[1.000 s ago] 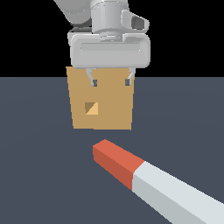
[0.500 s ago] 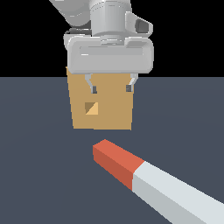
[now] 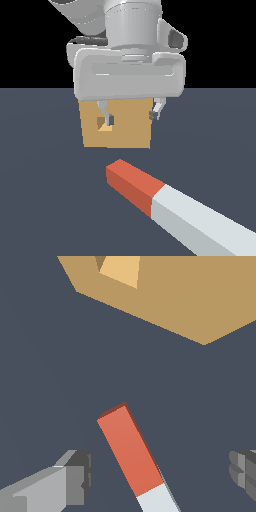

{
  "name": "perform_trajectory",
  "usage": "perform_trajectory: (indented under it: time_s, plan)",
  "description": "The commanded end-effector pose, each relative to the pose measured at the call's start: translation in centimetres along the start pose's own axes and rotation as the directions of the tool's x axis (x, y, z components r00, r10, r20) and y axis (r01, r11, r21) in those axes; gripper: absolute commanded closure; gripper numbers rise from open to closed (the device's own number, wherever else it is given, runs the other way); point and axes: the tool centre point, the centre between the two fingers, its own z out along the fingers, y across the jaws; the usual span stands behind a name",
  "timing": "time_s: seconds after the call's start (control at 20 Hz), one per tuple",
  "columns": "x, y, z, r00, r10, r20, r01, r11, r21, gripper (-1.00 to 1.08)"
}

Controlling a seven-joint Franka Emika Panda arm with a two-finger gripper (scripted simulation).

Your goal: Insert the peg into the horizontal hole in a box.

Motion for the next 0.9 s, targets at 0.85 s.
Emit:
perform_trajectory:
  time_s: [0.85]
  plan:
    - [-10.8, 1.6, 5.5, 0.934, -0.358, -0.003, 0.358, 0.934, 0.008, -0.92]
